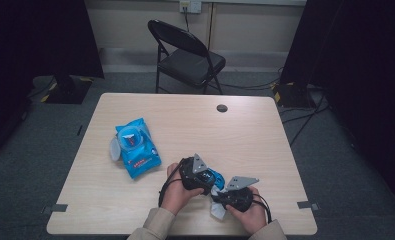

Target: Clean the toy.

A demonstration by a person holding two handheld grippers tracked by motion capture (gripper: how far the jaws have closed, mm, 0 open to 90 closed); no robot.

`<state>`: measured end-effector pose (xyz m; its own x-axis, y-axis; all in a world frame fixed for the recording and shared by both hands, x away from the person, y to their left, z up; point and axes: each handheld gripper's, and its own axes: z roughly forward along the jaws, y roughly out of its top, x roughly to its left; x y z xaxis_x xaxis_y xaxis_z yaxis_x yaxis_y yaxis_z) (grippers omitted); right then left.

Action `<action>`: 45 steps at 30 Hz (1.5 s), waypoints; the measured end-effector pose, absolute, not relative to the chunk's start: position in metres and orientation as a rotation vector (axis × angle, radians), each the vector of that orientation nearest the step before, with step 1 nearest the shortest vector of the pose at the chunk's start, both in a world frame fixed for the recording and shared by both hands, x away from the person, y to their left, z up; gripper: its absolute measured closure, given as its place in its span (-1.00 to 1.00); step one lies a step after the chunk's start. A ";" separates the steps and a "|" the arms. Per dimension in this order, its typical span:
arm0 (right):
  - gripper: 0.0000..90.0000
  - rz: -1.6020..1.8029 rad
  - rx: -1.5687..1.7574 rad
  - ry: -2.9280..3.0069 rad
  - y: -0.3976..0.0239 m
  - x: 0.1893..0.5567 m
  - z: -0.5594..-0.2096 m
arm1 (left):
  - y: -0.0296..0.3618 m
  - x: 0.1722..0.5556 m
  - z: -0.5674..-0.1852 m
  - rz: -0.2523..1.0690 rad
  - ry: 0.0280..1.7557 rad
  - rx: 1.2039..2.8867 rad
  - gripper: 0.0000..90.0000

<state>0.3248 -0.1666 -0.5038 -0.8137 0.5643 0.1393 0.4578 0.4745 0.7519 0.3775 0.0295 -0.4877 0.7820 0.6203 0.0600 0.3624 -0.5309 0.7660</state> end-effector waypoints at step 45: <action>0.49 1.152 1.134 2.364 -0.212 0.365 -0.504 | 0.027 0.376 -0.487 0.415 0.721 2.184 -0.71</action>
